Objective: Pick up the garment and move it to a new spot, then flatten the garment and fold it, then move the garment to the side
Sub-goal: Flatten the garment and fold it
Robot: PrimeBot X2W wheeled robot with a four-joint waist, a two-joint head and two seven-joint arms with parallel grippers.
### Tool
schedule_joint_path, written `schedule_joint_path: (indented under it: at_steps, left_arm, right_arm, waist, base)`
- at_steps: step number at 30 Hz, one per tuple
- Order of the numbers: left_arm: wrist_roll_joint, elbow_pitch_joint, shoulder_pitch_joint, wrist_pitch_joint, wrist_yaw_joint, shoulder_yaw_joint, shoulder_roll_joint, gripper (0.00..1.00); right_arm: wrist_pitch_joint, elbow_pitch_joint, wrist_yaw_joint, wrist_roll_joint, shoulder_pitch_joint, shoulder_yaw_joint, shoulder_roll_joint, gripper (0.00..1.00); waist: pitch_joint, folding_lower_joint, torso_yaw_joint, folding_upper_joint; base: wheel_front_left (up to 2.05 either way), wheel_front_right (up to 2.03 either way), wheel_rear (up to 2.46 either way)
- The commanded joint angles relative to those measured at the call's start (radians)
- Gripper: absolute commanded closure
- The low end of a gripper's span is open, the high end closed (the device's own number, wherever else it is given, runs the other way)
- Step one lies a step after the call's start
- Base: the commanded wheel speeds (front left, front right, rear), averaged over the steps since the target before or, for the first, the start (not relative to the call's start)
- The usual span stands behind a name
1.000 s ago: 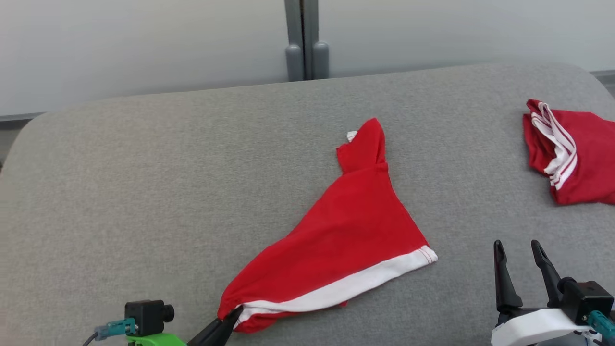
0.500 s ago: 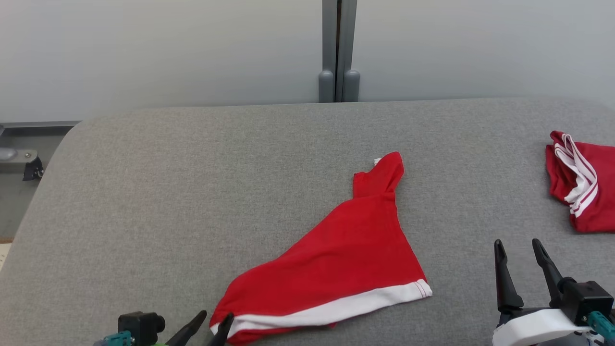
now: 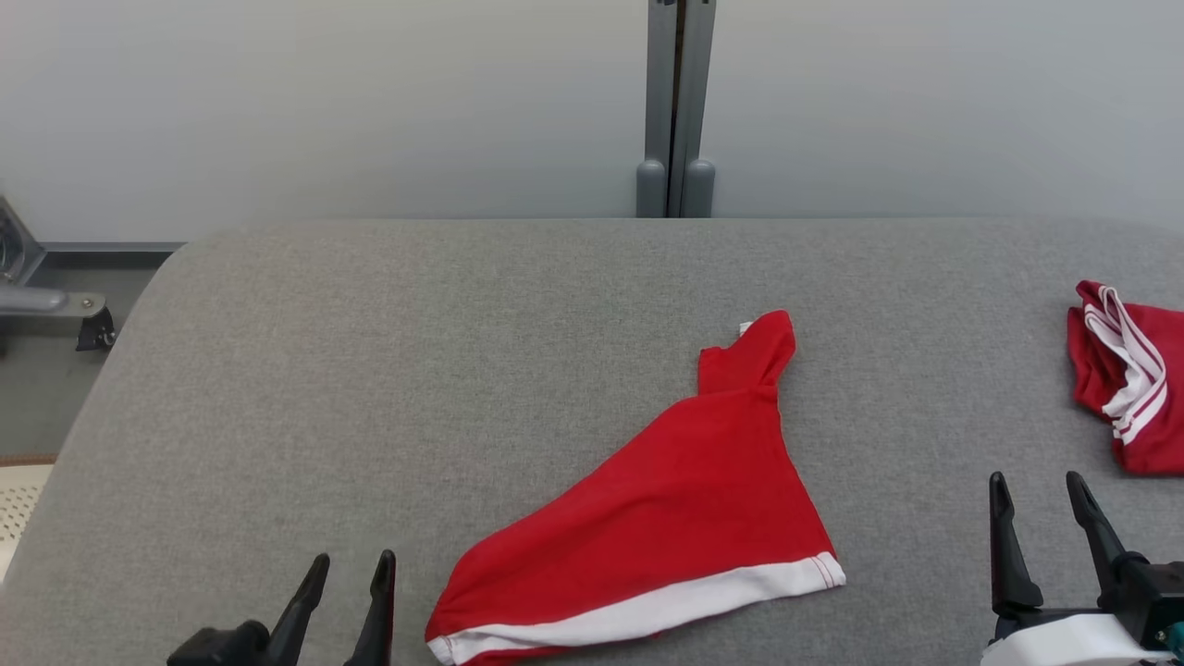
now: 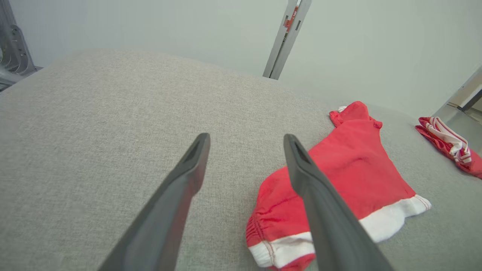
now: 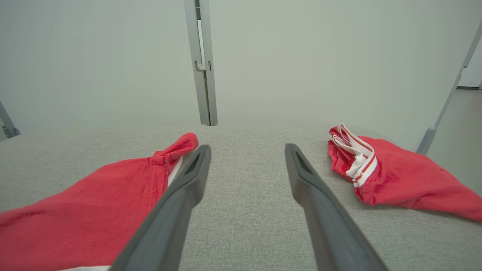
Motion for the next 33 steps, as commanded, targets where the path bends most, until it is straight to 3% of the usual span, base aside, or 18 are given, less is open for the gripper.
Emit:
schedule_joint_path:
  at_steps: [1, 9, 15, 23, 30, 33]
  left_arm:
    - [0.061, -0.018, 0.035, -0.003, -0.005, 0.051, -0.033, 0.00]
    - [0.342, -0.052, 0.146, -0.002, -0.115, 0.310, -0.227, 0.00]
    - [0.425, -0.025, 0.138, -0.002, -0.167, 0.385, -0.294, 0.00]
    - [0.439, -0.013, 0.108, -0.002, -0.176, 0.369, -0.309, 0.00]
    - [0.382, 0.039, 0.099, 0.000, -0.176, 0.375, -0.275, 0.00]
    - [0.354, 0.063, 0.080, 0.083, -0.176, 0.368, -0.239, 0.00]
  right_arm:
    - [0.000, -0.004, -0.002, -0.007, 0.013, -0.003, -0.002, 0.00]
    - [0.000, 0.000, -0.002, -0.015, 0.032, 0.029, -0.002, 0.00]
    - [0.000, 0.030, -0.002, -0.010, 0.035, 0.051, -0.003, 0.00]
    - [0.000, 0.042, -0.002, 0.000, 0.025, 0.067, -0.003, 0.00]
    - [0.000, 0.065, -0.002, 0.028, -0.011, 0.118, -0.002, 0.00]
    - [0.045, 0.107, -0.002, 0.003, -0.062, 0.169, -0.003, 0.00]
  waist:
    - [-0.008, 0.0000, 0.005, 0.0000]
    - [-0.003, 0.0000, 0.009, 0.0000]
    - [0.004, 0.0000, 0.004, 0.0000]
    - [0.010, 0.0000, -0.011, 0.0000]
    - [0.012, 0.0000, -0.013, 0.0000]
    - [0.016, 0.0000, -0.008, 0.0000]
  base:
    - [0.00, 0.00, 0.00]
    - [0.00, 0.00, 0.00]
    - [0.00, 0.00, 0.00]
    - [0.00, 0.00, 0.00]
    - [0.00, 0.00, 0.00]
    - [0.00, 0.00, 0.00]
